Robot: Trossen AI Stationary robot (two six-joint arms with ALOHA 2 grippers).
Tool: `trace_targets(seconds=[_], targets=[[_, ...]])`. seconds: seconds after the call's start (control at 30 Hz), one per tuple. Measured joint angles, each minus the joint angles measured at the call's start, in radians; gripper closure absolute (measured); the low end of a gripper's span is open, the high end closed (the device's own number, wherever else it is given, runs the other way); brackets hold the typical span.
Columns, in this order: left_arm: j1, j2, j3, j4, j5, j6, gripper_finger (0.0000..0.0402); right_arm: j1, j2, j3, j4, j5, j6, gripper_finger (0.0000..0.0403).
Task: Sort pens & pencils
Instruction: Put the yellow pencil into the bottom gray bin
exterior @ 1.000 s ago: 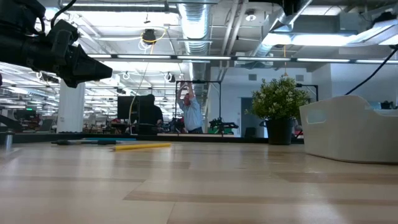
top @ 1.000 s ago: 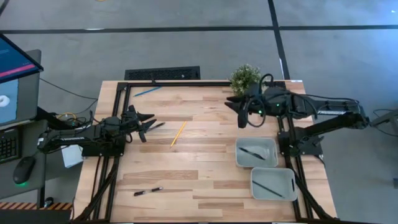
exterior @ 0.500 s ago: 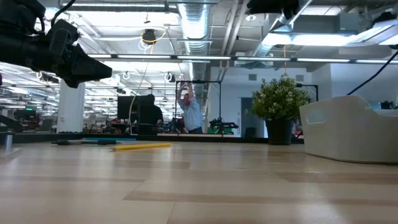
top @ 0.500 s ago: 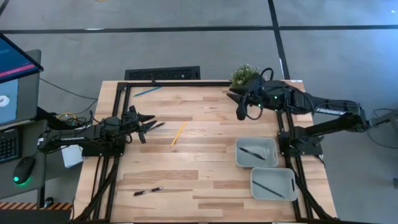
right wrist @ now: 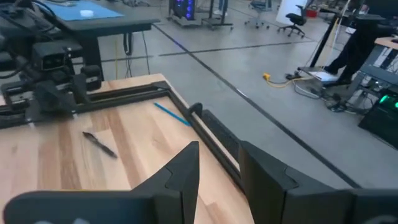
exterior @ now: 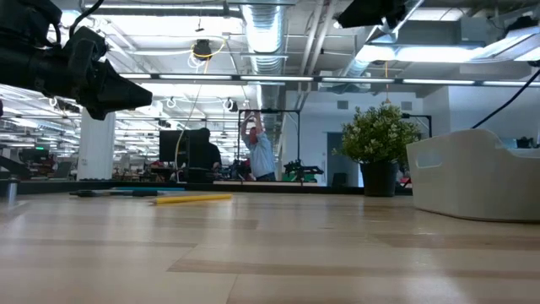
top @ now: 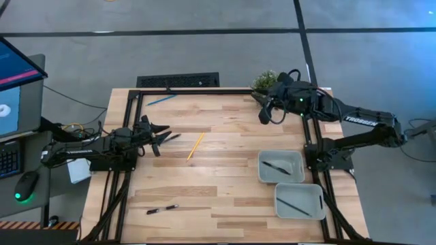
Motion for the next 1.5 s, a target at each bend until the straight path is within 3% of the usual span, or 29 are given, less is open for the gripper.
trace_targets(seconds=[0.17,0.37,0.73,0.97,1.17,1.5], targets=[[0.000,0.000,0.000,0.000,0.006,-0.034,0.0283,-0.028,0.041,-0.010,0.001,-0.002,-0.003,0.0270],[0.000,0.000,0.006,-0.010,0.006,-0.041,0.0283,-0.063,0.180,-0.010,0.021,-0.036,-0.052,0.0269],[0.000,0.023,0.100,-0.189,-0.013,-0.043,0.0283,-0.069,0.465,-0.001,0.405,-0.119,-0.115,0.0269],[0.000,0.063,0.142,-0.210,0.008,-0.044,0.0283,-0.069,0.569,0.085,0.412,-0.221,-0.130,0.0269],[0.000,0.191,0.254,-0.361,0.074,-0.044,0.0283,-0.064,0.605,0.119,0.411,-0.242,-0.130,0.0270],[0.000,0.513,0.518,-0.549,0.195,-0.026,0.0283,-0.063,0.604,0.117,0.389,-0.241,-0.130,0.0270]])
